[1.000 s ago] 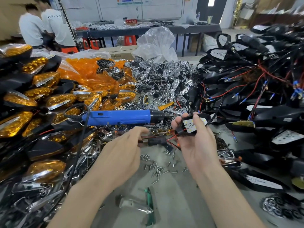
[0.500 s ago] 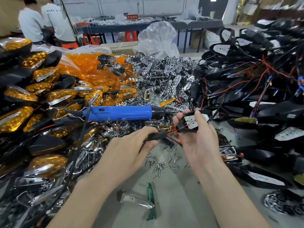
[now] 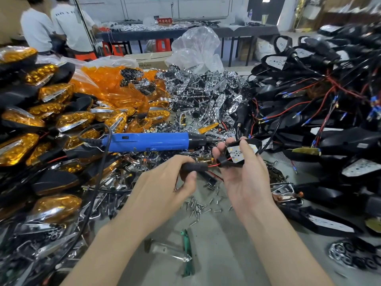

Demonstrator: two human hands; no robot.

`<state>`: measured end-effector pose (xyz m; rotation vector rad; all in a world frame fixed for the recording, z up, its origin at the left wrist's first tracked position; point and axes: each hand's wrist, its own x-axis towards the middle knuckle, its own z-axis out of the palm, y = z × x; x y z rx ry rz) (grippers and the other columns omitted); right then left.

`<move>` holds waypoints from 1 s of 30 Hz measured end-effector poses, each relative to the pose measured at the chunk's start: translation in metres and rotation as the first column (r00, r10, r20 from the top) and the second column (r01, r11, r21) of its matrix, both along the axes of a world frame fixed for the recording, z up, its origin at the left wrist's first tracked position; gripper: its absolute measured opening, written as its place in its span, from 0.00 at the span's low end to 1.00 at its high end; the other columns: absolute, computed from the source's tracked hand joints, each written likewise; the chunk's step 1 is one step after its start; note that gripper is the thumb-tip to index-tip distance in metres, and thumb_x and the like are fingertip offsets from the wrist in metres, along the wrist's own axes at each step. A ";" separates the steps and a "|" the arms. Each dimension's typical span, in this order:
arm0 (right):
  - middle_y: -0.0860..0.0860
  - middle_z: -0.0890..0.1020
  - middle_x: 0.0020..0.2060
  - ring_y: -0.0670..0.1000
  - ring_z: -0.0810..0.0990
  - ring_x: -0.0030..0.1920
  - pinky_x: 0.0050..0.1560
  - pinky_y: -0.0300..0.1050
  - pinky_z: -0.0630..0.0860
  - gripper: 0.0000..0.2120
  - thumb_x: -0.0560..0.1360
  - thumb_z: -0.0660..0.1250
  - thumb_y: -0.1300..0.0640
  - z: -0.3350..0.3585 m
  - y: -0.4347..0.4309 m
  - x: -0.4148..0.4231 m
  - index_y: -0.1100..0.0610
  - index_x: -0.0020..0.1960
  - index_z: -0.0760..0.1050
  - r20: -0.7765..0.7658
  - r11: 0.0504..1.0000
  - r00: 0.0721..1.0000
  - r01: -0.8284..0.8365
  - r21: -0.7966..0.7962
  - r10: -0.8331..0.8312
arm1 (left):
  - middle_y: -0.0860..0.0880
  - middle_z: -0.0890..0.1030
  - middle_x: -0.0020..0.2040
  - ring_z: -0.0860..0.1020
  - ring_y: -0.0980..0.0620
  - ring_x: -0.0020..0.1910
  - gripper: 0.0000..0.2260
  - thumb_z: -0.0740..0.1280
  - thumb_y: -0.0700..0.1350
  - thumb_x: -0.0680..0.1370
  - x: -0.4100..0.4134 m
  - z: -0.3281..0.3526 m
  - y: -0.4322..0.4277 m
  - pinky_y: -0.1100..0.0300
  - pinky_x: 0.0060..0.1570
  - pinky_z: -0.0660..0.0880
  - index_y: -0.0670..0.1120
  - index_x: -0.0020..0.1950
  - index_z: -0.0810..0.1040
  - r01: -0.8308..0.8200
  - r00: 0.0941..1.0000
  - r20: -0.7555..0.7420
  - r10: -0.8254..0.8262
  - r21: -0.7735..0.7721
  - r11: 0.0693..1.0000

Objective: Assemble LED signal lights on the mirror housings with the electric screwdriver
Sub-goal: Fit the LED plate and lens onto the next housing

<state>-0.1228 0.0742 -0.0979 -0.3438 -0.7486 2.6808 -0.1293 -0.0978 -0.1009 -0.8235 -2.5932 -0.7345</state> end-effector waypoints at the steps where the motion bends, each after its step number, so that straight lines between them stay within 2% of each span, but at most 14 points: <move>1: 0.54 0.82 0.38 0.53 0.84 0.35 0.39 0.46 0.83 0.07 0.86 0.60 0.59 0.000 0.000 0.000 0.60 0.61 0.71 0.000 1.000 1.000 -0.001 -0.002 0.001 | 0.66 0.73 0.37 0.76 0.62 0.40 0.11 0.55 0.60 0.80 0.000 -0.001 0.000 0.71 0.32 0.66 0.61 0.58 0.70 0.007 1.000 0.006 -0.007 -0.005 1.000; 5: 0.55 0.81 0.40 0.53 0.83 0.36 0.40 0.46 0.83 0.08 0.86 0.60 0.58 -0.002 -0.001 0.000 0.62 0.61 0.72 0.003 1.000 1.000 -0.010 0.009 0.010 | 0.62 0.69 0.28 0.71 0.62 0.27 0.18 0.51 0.64 0.82 0.000 0.002 0.002 0.68 0.27 0.63 0.59 0.63 0.73 0.026 0.999 -0.038 -0.028 -0.056 0.998; 8: 0.56 0.81 0.41 0.54 0.83 0.36 0.39 0.46 0.83 0.09 0.86 0.60 0.57 -0.002 -0.004 0.000 0.63 0.58 0.73 0.011 1.000 1.000 -0.013 0.018 0.013 | 0.58 0.65 0.24 0.67 0.59 0.23 0.22 0.52 0.66 0.81 0.001 0.002 0.003 0.63 0.25 0.64 0.58 0.65 0.77 0.055 0.997 -0.050 -0.057 -0.045 0.997; 11: 0.55 0.81 0.39 0.53 0.83 0.36 0.39 0.46 0.83 0.09 0.85 0.60 0.57 -0.001 -0.005 0.001 0.63 0.59 0.73 0.015 1.000 1.000 0.001 0.016 -0.001 | 0.57 0.62 0.22 0.65 0.58 0.23 0.22 0.54 0.66 0.80 0.001 0.002 0.004 0.61 0.25 0.68 0.59 0.64 0.79 0.058 0.996 -0.065 -0.060 -0.027 0.998; 14: 0.55 0.81 0.40 0.53 0.84 0.36 0.40 0.45 0.83 0.10 0.85 0.60 0.57 -0.001 -0.006 0.001 0.63 0.60 0.73 0.011 1.000 1.000 -0.005 0.017 0.004 | 0.60 0.63 0.25 0.68 0.59 0.24 0.19 0.55 0.63 0.81 0.002 0.003 0.004 0.58 0.24 0.72 0.57 0.61 0.80 0.030 0.994 -0.108 -0.035 -0.041 0.999; 17: 0.54 0.83 0.39 0.52 0.84 0.37 0.41 0.45 0.83 0.09 0.86 0.60 0.57 -0.001 -0.008 0.003 0.62 0.60 0.73 0.005 0.999 1.000 -0.009 0.034 0.009 | 0.64 0.69 0.34 0.75 0.58 0.32 0.15 0.57 0.60 0.82 0.002 0.001 0.005 0.62 0.28 0.72 0.55 0.61 0.77 0.038 0.992 -0.114 -0.044 -0.049 0.998; 20: 0.53 0.83 0.38 0.52 0.84 0.37 0.41 0.45 0.83 0.08 0.86 0.60 0.57 -0.001 -0.010 0.004 0.62 0.58 0.73 -0.007 0.999 1.000 -0.007 0.035 0.007 | 0.66 0.70 0.38 0.76 0.58 0.37 0.14 0.56 0.58 0.82 0.001 0.001 0.005 0.66 0.30 0.70 0.56 0.63 0.75 0.055 0.993 -0.102 -0.059 -0.044 0.998; 25: 0.53 0.83 0.38 0.52 0.84 0.38 0.42 0.45 0.83 0.08 0.86 0.60 0.58 -0.001 -0.011 0.003 0.62 0.59 0.73 -0.007 0.999 1.000 0.019 0.046 -0.019 | 0.64 0.65 0.30 0.73 0.59 0.28 0.15 0.56 0.59 0.82 0.002 0.001 0.007 0.63 0.25 0.70 0.54 0.62 0.76 0.052 0.992 -0.112 -0.058 -0.054 0.997; 30: 0.54 0.83 0.39 0.53 0.84 0.38 0.41 0.46 0.83 0.06 0.86 0.59 0.60 -0.001 -0.012 0.002 0.61 0.58 0.73 0.004 0.998 0.999 0.046 0.032 -0.046 | 0.59 0.68 0.27 0.75 0.54 0.25 0.21 0.54 0.62 0.81 0.002 -0.001 0.008 0.56 0.23 0.72 0.52 0.62 0.79 0.056 0.992 -0.109 -0.060 -0.043 0.998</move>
